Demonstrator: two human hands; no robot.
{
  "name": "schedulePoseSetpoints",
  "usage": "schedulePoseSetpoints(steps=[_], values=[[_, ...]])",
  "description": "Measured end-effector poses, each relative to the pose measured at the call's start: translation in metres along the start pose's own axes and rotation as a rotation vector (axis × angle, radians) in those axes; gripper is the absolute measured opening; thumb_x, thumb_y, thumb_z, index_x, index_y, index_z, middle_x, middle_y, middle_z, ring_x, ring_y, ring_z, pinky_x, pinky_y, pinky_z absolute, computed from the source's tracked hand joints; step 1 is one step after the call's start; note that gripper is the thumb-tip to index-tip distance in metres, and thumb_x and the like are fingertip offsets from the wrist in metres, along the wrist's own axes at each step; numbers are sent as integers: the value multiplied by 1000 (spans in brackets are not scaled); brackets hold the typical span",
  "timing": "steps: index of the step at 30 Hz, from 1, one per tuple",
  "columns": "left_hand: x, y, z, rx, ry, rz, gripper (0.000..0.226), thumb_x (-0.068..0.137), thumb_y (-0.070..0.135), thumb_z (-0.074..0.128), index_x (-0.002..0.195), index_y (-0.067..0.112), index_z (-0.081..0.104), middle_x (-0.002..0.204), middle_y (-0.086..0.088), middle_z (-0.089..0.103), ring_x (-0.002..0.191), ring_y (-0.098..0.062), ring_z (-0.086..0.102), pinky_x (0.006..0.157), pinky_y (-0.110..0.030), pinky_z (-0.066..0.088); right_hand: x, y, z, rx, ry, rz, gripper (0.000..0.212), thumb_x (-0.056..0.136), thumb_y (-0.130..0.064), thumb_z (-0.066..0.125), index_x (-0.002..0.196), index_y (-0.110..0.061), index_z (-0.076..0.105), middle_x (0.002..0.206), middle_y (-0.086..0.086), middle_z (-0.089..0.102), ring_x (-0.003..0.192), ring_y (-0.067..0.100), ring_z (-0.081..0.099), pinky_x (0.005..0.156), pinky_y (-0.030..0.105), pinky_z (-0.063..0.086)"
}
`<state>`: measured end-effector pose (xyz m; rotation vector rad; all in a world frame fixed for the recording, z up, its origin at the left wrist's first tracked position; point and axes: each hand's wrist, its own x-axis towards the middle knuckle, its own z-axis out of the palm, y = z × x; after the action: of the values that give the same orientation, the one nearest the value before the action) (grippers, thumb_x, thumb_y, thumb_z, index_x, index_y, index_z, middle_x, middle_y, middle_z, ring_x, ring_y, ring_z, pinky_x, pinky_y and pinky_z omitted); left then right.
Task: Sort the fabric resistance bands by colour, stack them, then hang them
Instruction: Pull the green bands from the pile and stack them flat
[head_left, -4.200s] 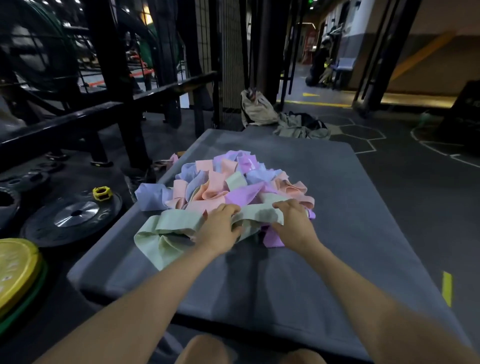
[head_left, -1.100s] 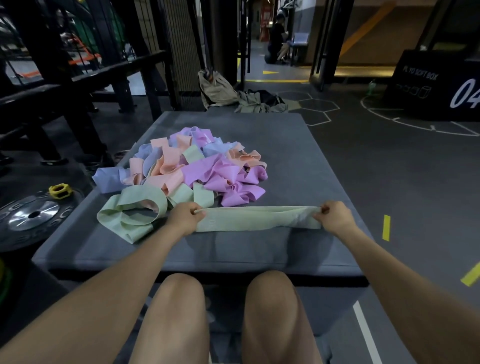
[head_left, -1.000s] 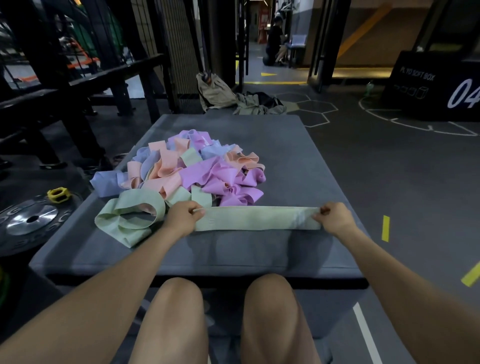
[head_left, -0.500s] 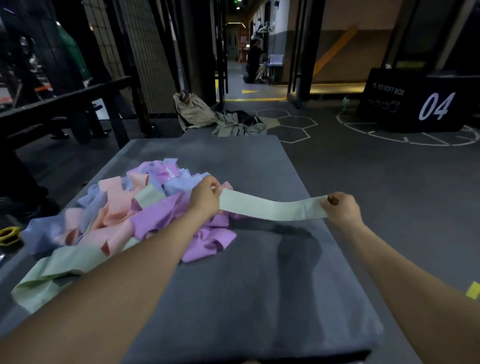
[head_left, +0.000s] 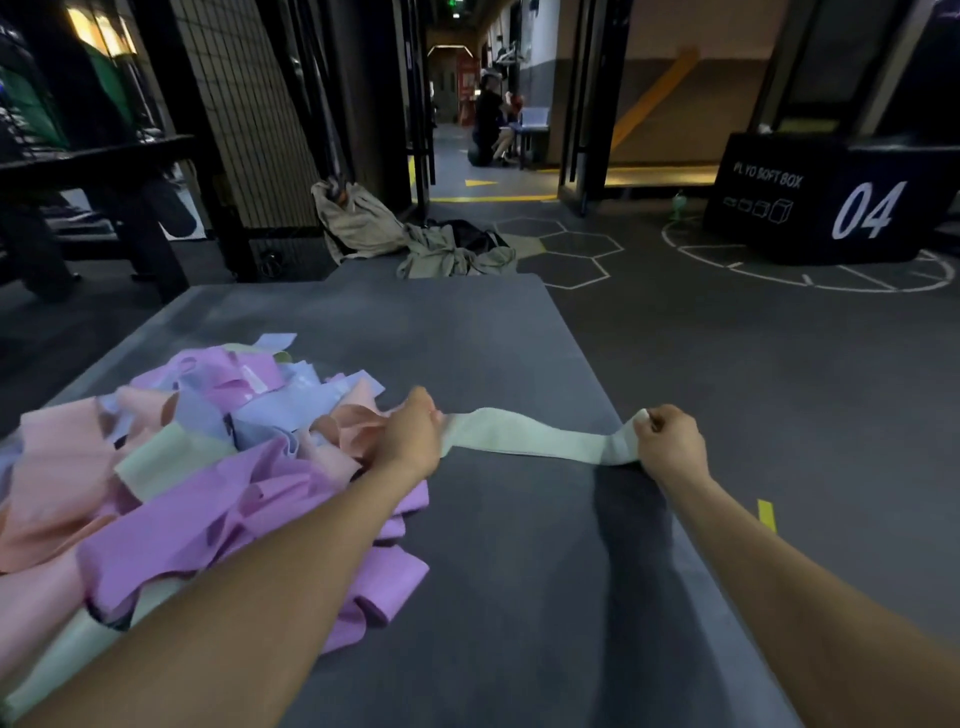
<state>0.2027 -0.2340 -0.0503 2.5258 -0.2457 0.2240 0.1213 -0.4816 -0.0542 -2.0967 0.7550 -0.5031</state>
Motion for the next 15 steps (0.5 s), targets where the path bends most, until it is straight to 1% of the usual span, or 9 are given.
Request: schedulePoseSetpoints(steps=[3, 5, 6, 7, 8, 10, 12, 13, 15], values=[[3, -29, -12, 122, 35, 84, 23, 100, 24, 35, 105, 12, 53, 89, -5, 53, 84, -25, 50, 74, -31, 36, -2, -4, 8, 29, 12, -18, 17, 96, -16, 46, 90, -4, 56, 84, 10, 56, 80, 25, 49, 67, 28, 35], [3, -50, -25, 135, 86, 6, 29, 98, 29, 34, 89, 15, 58, 87, 4, 59, 96, -26, 56, 79, -30, 36, -4, -11, 15, 58, -6, -35, 18, 94, -17, 50, 96, -3, 61, 86, 9, 58, 82, 25, 52, 70, 33, 42], [4, -58, -31, 118, 97, -65, 30, 96, 29, 36, 83, 14, 58, 85, 6, 61, 98, -25, 58, 78, -28, 36, -6, -14, 19, 67, -19, -44, 18, 93, -18, 52, 97, -3, 63, 87, 9, 58, 82, 25, 53, 71, 34, 44], [5, -63, -37, 115, 88, -102, 27, 95, 28, 40, 80, 14, 56, 85, 4, 61, 96, -25, 58, 75, -27, 38, -7, -18, 22, 65, -28, -52, 19, 93, -18, 54, 97, -2, 63, 86, 9, 58, 82, 24, 53, 71, 33, 43], [4, -64, -43, 104, 34, -115, 21, 96, 26, 43, 81, 15, 54, 89, -2, 61, 94, -28, 58, 75, -30, 39, -8, -21, 25, 57, -30, -59, 19, 92, -17, 54, 97, -2, 64, 85, 8, 58, 81, 24, 52, 70, 32, 41], [3, -60, -47, 136, -7, -97, 13, 95, 26, 49, 96, 15, 56, 100, -12, 62, 97, -33, 58, 80, -36, 43, -9, -23, 30, 52, -23, -45, 19, 92, -16, 54, 97, -1, 65, 83, 9, 57, 80, 23, 51, 70, 29, 39], [4, -54, -44, 117, -17, -91, 20, 92, 28, 53, 105, 14, 58, 104, -9, 64, 99, -31, 59, 84, -36, 45, -7, -22, 32, 60, -11, -11, 20, 93, -15, 53, 98, 0, 65, 84, 10, 57, 79, 23, 50, 69, 28, 38], [6, -51, -42, 116, -20, -94, 18, 91, 29, 54, 102, 15, 58, 103, -9, 63, 99, -30, 59, 85, -35, 46, -6, -20, 32, 57, -8, 1, 20, 93, -15, 53, 98, 0, 65, 84, 10, 57, 79, 23, 50, 69, 28, 37], [9, -47, -37, 149, -39, -89, 2, 88, 22, 56, 88, 20, 55, 101, -8, 62, 95, -30, 57, 83, -33, 45, -2, -18, 31, 42, 2, 14, 20, 93, -16, 54, 97, 0, 65, 88, 13, 60, 79, 23, 50, 69, 27, 36]])
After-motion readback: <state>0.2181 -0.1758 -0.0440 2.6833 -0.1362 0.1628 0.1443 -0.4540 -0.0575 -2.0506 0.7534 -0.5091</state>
